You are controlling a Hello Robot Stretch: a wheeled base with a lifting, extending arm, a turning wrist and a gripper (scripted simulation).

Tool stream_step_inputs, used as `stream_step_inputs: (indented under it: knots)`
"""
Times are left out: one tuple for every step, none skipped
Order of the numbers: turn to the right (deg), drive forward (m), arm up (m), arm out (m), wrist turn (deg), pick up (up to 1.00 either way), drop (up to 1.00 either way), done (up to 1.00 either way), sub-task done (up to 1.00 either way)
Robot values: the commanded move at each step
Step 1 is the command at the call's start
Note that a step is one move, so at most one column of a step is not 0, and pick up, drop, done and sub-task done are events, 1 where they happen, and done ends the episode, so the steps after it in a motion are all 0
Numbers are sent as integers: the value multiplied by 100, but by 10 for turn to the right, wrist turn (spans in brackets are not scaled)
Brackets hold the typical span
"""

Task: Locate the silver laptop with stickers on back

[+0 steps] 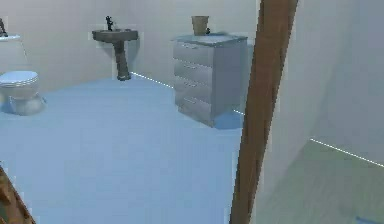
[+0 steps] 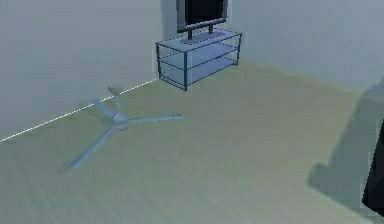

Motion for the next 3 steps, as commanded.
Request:
stream_step_inputs:
  knots:
    - [450, 0, 0, 0, 0, 0, 0, 0, 0]
    - [-120, 0, 0, 0, 0, 0, 0, 0, 0]
    - [-450, 0, 0, 0, 0, 0, 0, 0, 0]
